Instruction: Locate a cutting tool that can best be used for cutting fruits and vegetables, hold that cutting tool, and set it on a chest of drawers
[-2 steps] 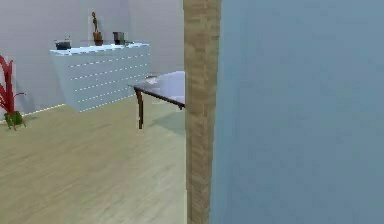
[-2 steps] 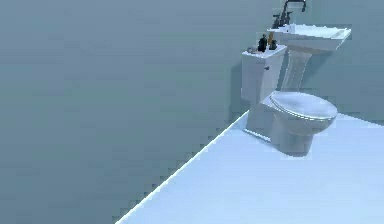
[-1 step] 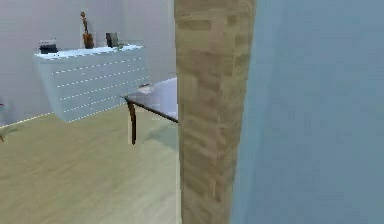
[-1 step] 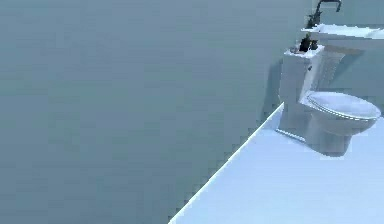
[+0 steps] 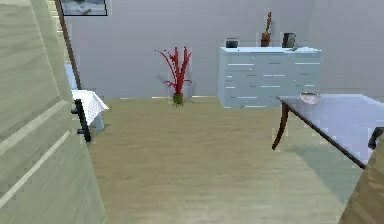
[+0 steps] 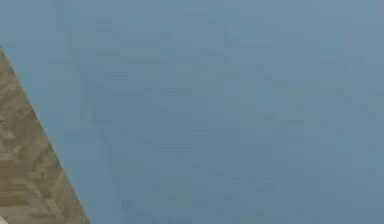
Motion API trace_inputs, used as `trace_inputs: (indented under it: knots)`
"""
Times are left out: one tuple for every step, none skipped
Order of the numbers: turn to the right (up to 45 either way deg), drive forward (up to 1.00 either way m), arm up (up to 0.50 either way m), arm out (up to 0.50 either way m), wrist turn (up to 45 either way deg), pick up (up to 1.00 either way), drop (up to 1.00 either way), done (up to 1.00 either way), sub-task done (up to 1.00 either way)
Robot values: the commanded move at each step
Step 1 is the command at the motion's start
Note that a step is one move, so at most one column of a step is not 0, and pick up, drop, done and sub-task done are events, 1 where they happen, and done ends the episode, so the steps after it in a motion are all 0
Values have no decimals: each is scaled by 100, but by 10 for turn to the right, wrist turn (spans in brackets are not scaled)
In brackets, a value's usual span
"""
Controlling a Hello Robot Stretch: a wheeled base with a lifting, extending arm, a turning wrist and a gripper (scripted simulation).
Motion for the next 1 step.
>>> trace_inputs:
  knots:
    - [-90,0,0,0,0,0,0,0,0]
